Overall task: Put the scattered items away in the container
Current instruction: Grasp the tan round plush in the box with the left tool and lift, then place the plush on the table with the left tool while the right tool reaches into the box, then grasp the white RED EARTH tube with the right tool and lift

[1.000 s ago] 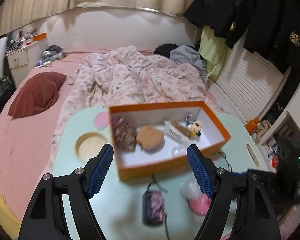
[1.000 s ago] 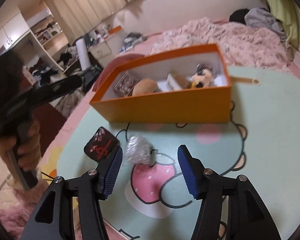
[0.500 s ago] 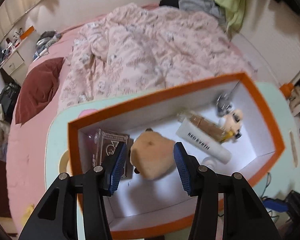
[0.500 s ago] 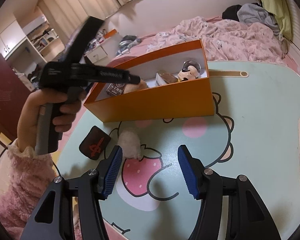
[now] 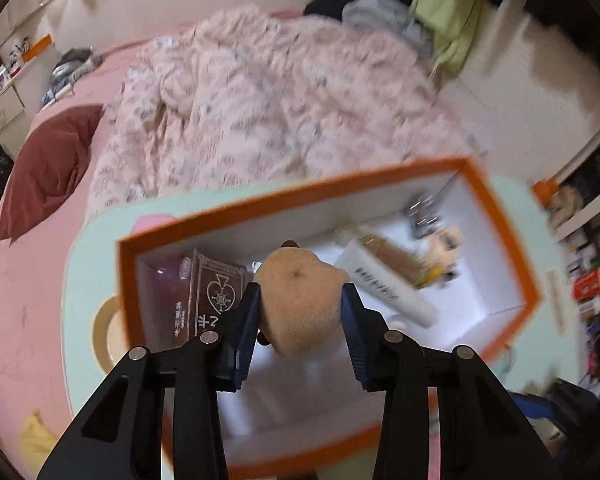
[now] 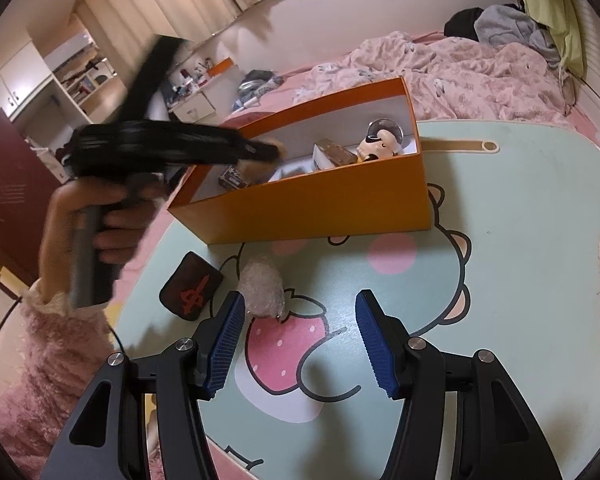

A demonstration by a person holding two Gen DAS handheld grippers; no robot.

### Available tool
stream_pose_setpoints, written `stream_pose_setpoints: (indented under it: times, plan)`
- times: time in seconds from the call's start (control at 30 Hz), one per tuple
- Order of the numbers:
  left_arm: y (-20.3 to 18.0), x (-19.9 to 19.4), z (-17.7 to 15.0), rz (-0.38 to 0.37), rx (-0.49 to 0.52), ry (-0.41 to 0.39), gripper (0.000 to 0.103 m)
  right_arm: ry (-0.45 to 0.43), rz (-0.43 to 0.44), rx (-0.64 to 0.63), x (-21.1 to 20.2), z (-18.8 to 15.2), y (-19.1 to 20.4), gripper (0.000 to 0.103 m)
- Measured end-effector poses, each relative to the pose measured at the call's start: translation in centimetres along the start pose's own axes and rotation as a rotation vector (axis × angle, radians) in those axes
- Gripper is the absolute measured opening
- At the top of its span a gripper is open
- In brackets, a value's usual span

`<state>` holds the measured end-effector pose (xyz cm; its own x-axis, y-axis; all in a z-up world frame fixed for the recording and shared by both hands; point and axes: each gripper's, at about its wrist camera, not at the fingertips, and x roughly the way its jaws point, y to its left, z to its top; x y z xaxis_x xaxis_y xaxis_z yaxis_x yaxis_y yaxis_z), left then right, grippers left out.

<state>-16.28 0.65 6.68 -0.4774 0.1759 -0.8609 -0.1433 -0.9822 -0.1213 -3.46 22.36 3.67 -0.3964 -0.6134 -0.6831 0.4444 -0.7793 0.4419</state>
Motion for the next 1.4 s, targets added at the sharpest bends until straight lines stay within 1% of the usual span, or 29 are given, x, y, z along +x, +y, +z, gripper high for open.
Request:
stream_pose_setpoints:
  times: [0.07,0.17,0.23,0.3,0.37,0.47,0.5,0.57,0.7,0.77,0.83,0.87,0.93,0.97,1.0,1.03,1.13,1.2,1.3,1.4]
  plan:
    - [-0.5,-3.1,-0.8,-0.045,0.02,-0.067,0.041,-0.003,-0.002,-0.002,0.0,0.1,0.0,0.057]
    - [-1.1,-6.5,-2.8,-0.126,0.042,-0.125,0.041,-0.008,-0.005,0.002,-0.3,0.2,0.0,0.057]
    - [-1.7,-8.2,-4.8,-0.179,0.071,-0.148,0.041,-0.006,-0.013,0.014,-0.3,0.3,-0.3,0.057]
    - [-2.5,-9.0,-7.2,-0.214,0.104,-0.156,0.042,-0.009,-0.021,0.032,-0.5,0.5,-0.7,0.057]
    - [-2.9,-9.0,-9.6,-0.226,0.105,-0.154,0.042,-0.013,-0.026,0.043,-0.7,0.7,-1.0,0.057]
    - [-2.4,-8.0,-12.2,-0.243,0.079,-0.125,0.042,-0.017,-0.034,0.049,-0.9,0.9,-1.1,0.057]
    - [-2.3,-7.3,-13.0,-0.241,0.076,-0.109,0.042,-0.019,-0.036,0.046,-1.0,1.0,-1.1,0.057]
    - [-2.6,-6.5,-14.2,-0.224,0.08,-0.099,0.046,-0.022,-0.04,0.036,-1.1,1.3,-0.8,0.057]
    - [-3.0,-5.6,-15.2,-0.157,0.119,-0.137,0.048,-0.025,-0.05,-0.017,-1.4,2.5,0.3,0.057]
    - [-3.1,-5.7,-15.5,-0.155,0.128,-0.15,0.051,-0.037,-0.055,-0.063,-1.6,3.7,1.3,0.056]
    - [-3.1,-6.0,-15.8,-0.172,0.132,-0.171,0.052,-0.048,-0.083,-0.112,-1.6,5.5,2.0,0.047]
    - [-3.1,-6.2,-16.0,-0.175,0.132,-0.18,0.052,-0.045,-0.104,-0.132,-1.4,6.6,2.4,0.046]
    - [-2.9,-6.6,-16.2,-0.176,0.123,-0.198,0.054,-0.009,-0.113,-0.153,-0.3,8.7,2.7,0.039]
    - [-2.7,-6.8,-16.3,-0.173,0.115,-0.208,0.063,0.029,-0.106,-0.154,0.7,9.9,2.8,0.037]
    - [-2.5,-7.1,-16.4,-0.173,0.103,-0.223,0.066,0.076,-0.105,-0.152,2.0,10.9,2.8,0.034]
    - [-2.1,-7.4,-16.5,-0.177,0.089,-0.241,0.068,0.114,-0.11,-0.154,3.0,11.6,2.8,0.031]
    - [-1.0,-8.2,-16.6,-0.194,0.047,-0.267,0.068,0.257,-0.153,-0.193,7.1,13.0,3.1,0.026]
    - [-0.2,-8.5,-16.7,-0.197,0.023,-0.275,0.068,0.322,-0.192,-0.214,9.3,13.4,3.1,0.023]
    - [0.5,-9.0,-17.0,-0.191,0.003,-0.287,0.068,0.385,-0.238,-0.208,11.8,13.8,2.6,0.023]
    - [0.8,-9.2,-17.2,-0.201,-0.004,-0.291,0.068,0.435,-0.269,-0.194,13.5,14.0,1.9,0.023]
